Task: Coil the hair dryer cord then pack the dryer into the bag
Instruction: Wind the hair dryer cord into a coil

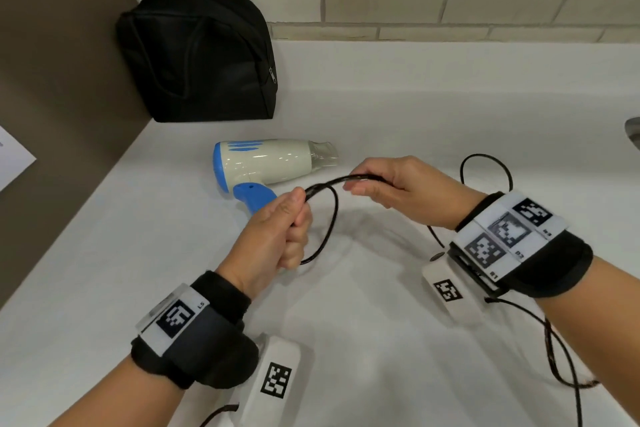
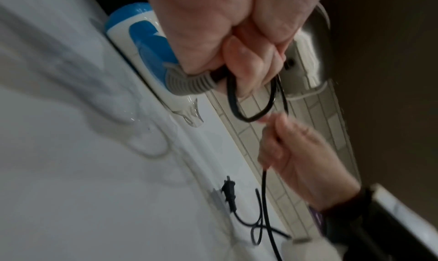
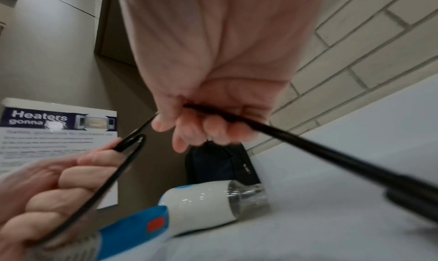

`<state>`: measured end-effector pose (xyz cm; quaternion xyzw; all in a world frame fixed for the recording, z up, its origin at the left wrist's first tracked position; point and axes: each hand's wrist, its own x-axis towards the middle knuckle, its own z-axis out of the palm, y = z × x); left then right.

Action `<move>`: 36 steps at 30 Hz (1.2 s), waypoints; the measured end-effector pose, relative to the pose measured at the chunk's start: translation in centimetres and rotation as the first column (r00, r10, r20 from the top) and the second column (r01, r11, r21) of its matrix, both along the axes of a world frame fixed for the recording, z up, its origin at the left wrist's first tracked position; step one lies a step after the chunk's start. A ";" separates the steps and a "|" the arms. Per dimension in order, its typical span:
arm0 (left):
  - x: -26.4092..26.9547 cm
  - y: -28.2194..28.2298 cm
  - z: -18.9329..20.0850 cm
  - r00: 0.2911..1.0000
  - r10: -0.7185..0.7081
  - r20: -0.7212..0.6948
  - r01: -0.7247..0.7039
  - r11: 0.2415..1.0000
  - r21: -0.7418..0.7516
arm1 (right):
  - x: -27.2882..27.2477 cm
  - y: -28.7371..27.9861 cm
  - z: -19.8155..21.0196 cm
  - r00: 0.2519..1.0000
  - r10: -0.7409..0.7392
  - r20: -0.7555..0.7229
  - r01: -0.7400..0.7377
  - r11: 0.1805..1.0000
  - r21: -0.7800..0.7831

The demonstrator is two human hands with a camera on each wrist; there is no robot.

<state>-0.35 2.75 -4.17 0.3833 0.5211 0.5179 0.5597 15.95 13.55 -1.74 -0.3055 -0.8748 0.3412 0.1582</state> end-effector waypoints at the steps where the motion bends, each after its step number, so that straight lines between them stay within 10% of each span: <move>1: -0.4 -0.1 0.1 0.998 0.033 0.049 -0.034 0.999 0.007 | 0.7 0.3 0.0 0.999 -0.017 0.048 0.018 1.000 -0.009; 5: -2.2 -0.4 0.7 0.967 0.139 0.211 -0.148 0.989 0.027 | 3.7 1.1 -0.5 0.985 -0.137 0.103 0.144 0.988 -0.060; 8: -2.0 -0.5 0.9 0.957 0.192 0.219 -0.202 0.979 0.020 | 3.7 0.5 -1.0 0.951 -0.219 0.218 0.179 0.965 0.190; 11: -0.8 0.1 1.4 0.953 0.227 0.201 -0.243 0.969 0.055 | 1.6 -1.2 -1.5 0.854 -0.223 0.470 -0.014 0.893 0.449; 15: 1.1 0.9 2.4 0.961 0.243 0.133 -0.263 0.952 0.157 | -2.2 -4.6 -1.7 0.811 -0.041 0.583 -0.238 0.888 0.393; 26: 3.2 0.1 0.2 0.889 0.228 -0.398 -0.127 0.956 0.263 | -2.6 -7.1 0.1 0.934 0.096 0.344 -0.197 0.942 0.270; 36: 2.3 -0.5 0.2 0.936 -0.050 -0.350 0.080 0.994 0.072 | 0.4 -4.1 0.5 0.999 -0.005 0.050 -0.003 0.988 0.157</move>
